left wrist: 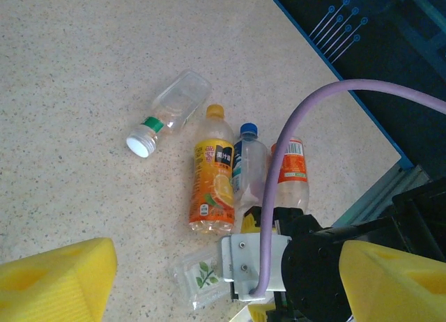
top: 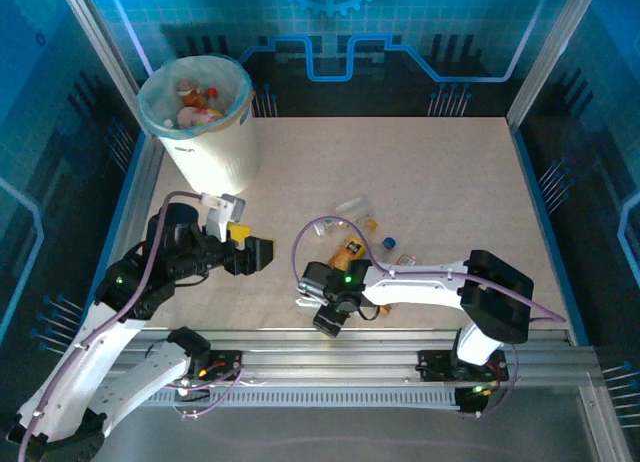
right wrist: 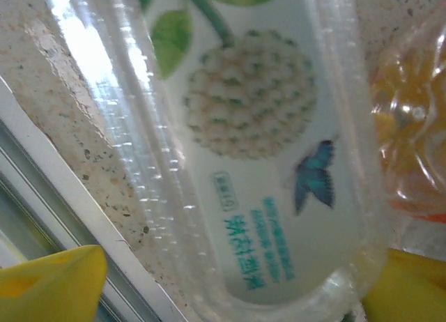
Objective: Put the plastic bottles in the bin
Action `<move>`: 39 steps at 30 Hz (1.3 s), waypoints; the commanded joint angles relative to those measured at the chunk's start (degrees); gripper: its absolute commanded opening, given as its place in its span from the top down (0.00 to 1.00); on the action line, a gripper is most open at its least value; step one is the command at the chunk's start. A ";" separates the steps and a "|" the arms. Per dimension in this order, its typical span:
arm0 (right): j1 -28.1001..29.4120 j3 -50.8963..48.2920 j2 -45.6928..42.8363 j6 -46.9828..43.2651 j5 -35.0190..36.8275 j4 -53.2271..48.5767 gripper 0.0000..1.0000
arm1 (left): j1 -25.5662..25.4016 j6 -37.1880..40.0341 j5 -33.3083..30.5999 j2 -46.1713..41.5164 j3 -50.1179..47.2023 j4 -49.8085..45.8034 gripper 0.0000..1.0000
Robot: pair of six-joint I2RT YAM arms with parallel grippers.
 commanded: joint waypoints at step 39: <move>-0.05 20.59 -31.31 -5.99 -17.77 3.46 0.44 | -0.34 7.75 38.06 -8.15 -0.79 28.37 0.01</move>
